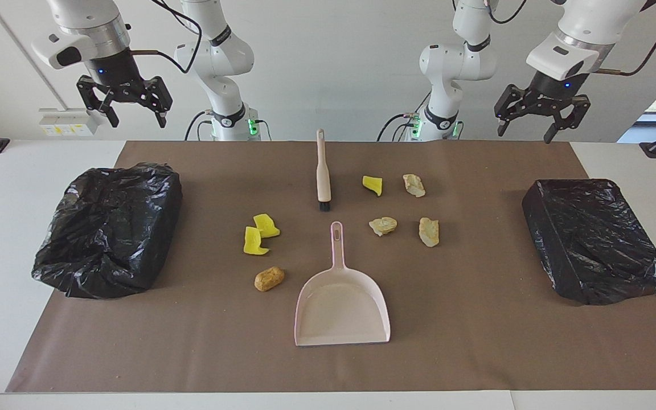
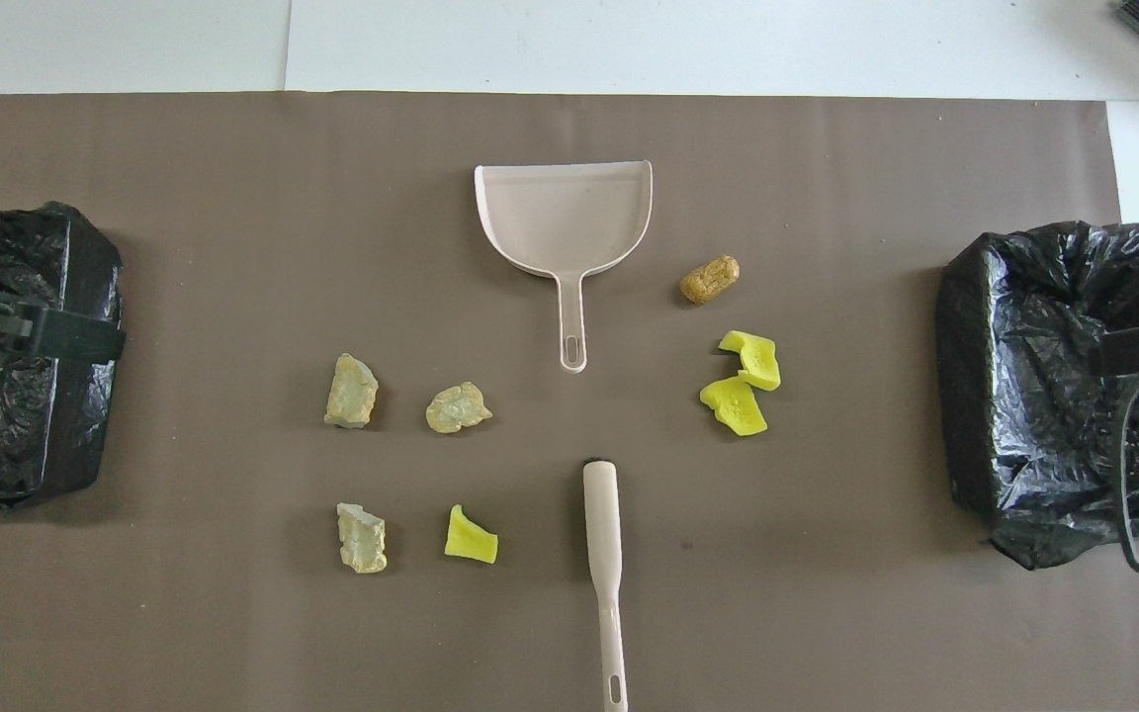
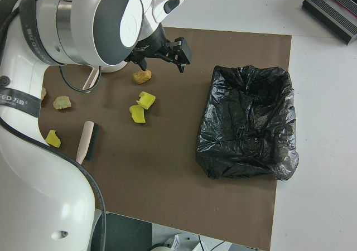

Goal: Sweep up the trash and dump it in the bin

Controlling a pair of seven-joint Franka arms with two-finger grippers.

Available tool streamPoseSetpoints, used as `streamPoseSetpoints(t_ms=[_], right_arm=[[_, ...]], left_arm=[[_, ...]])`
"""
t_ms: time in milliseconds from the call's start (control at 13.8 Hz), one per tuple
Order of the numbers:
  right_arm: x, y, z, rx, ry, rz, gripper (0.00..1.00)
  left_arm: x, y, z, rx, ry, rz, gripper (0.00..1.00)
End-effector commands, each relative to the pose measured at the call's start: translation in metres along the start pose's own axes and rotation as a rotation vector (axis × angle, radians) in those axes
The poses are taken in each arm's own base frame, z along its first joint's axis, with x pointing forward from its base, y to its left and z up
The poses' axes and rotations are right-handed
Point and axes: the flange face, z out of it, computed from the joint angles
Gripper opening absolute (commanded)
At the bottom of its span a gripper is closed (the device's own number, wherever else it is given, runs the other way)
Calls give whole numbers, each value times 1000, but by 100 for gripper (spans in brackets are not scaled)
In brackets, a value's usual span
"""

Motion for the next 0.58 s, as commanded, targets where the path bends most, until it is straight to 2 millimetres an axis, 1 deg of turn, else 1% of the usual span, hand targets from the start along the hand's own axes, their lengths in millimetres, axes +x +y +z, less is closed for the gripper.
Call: streamPoseSetpoints(t_ms=[0,145,290,435,508], right_arm=[[-2,-1,0,9,5,-16,100],[-2,-1,0,9,5,-16,100],[-2,0,0,9,5,-13,100],[-2,-1,0,9,5,-14,100],[-2,0,0,9,5,-13,100]], left_arm=[[-7,33,13,-14,-11,-16,100],[-6,58,29,-17,-20,-34,100],[-7,89,55,-16,-45,-59,100],[-22,121,83,-16,-54,-66,100],[-33,133,96,-18,-51,-69,100]])
